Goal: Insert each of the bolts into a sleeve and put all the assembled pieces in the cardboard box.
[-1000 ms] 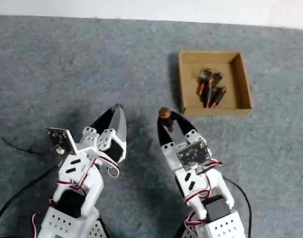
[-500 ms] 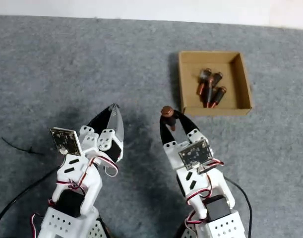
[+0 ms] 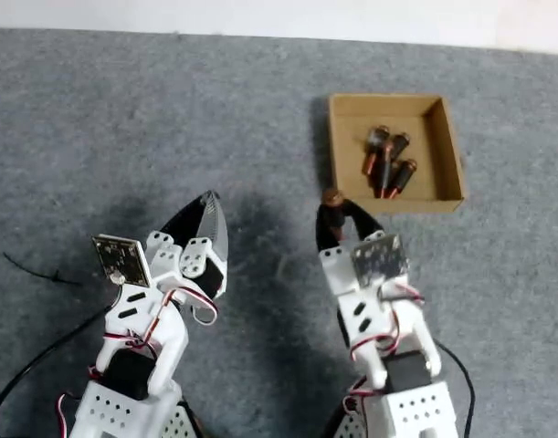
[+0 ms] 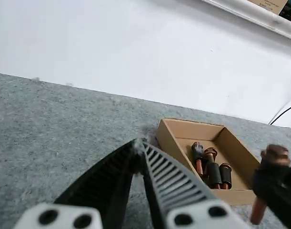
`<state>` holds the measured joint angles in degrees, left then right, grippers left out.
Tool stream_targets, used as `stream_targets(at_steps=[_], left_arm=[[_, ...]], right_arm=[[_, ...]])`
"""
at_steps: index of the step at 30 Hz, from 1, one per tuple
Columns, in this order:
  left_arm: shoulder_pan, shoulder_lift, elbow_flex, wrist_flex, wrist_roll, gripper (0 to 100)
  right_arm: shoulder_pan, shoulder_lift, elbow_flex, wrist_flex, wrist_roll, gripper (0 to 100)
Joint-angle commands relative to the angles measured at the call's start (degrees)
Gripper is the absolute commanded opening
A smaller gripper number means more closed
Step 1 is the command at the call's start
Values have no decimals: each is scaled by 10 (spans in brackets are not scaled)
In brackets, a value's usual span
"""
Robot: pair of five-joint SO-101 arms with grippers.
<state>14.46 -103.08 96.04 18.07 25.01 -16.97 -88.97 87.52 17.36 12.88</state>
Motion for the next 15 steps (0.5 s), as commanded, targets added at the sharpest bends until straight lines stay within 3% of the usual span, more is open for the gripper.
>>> stream_targets(at_steps=[1, 15], left_arm=[[-7, 2, 12, 1, -2, 8], [-6, 2, 12, -1, -3, 8]], right_arm=[[28, 169, -128, -56, -1, 4], [124, 788, -627, -76, -163, 4]])
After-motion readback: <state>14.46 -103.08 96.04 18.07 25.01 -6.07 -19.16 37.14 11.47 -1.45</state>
